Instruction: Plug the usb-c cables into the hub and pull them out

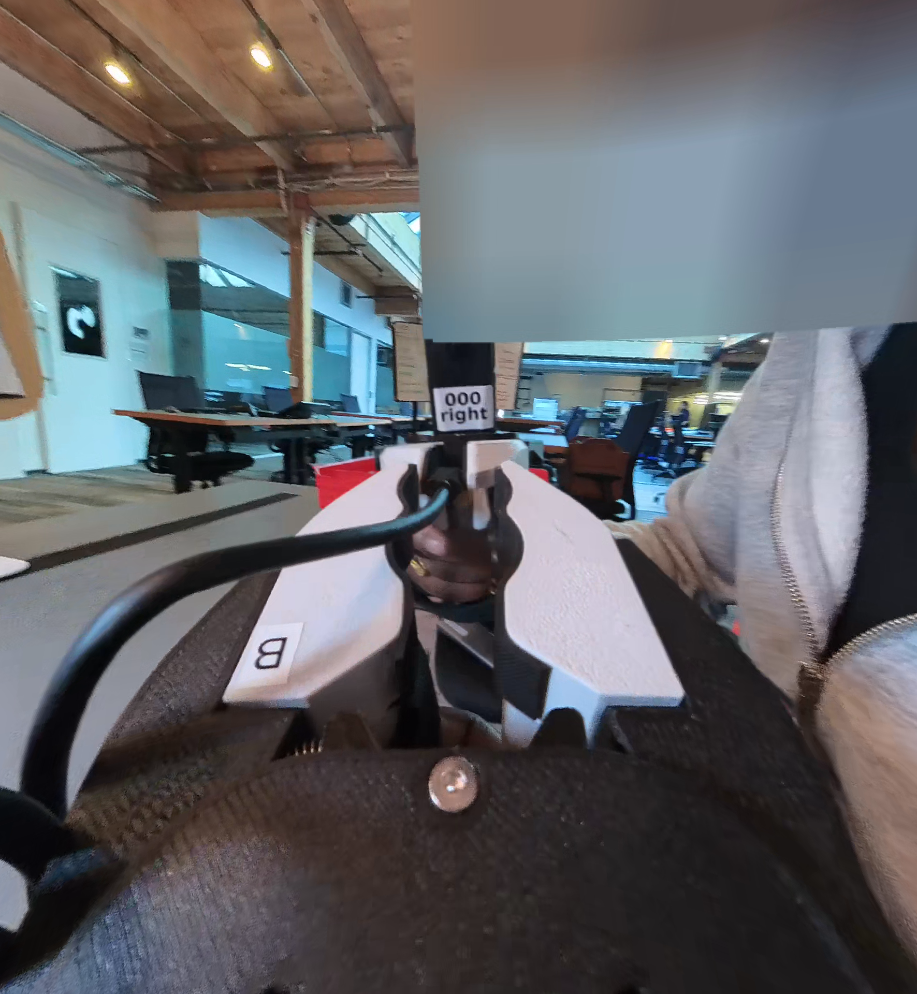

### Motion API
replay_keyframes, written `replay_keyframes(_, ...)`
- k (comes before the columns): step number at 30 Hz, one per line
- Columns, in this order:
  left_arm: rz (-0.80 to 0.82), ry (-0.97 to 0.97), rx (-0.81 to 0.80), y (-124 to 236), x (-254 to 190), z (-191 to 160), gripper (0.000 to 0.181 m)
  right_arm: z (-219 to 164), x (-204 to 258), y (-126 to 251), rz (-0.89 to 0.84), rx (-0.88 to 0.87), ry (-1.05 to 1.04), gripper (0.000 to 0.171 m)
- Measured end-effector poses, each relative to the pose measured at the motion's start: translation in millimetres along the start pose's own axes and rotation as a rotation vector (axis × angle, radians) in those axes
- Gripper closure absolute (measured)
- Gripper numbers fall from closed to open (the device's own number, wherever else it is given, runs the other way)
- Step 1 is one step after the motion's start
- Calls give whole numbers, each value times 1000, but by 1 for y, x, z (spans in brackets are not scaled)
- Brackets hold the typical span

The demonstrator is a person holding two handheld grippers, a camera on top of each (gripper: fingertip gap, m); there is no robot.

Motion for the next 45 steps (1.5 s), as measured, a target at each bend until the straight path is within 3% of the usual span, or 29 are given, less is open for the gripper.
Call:
replay_keyframes(13, -28, 23, 30, 2, 0, -5, 168, -4, 4, 1, 59, 24, -58, 159)
replay_keyframes(32, -13, 0, 65, 4, 1, -9, 168, -8, 3, 2, 50, 65, -39, 159)
replay_keyframes(38, 11, 10, 43, 7, 5, -6, 168, -3, -2, 8, 7, 43, 18, 150)
replay_keyframes(41, 4, 1, 61, 5, 3, -9, 168, -5, 0, 5, -1, 56, 42, 159)
replay_keyframes(45, -3, 14, 72, 4, 2, -11, 168, -6, 2, 7, 4, 72, 67, 159)
Point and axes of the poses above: each gripper's, where its closed fingertips meet, y back along the fingers, z out of its top, x = y × z across the jaws, the point moved 1 cm from there along y, back along the fingers, and after that the axes turned 1 degree about -z, right-handed, at the moved point
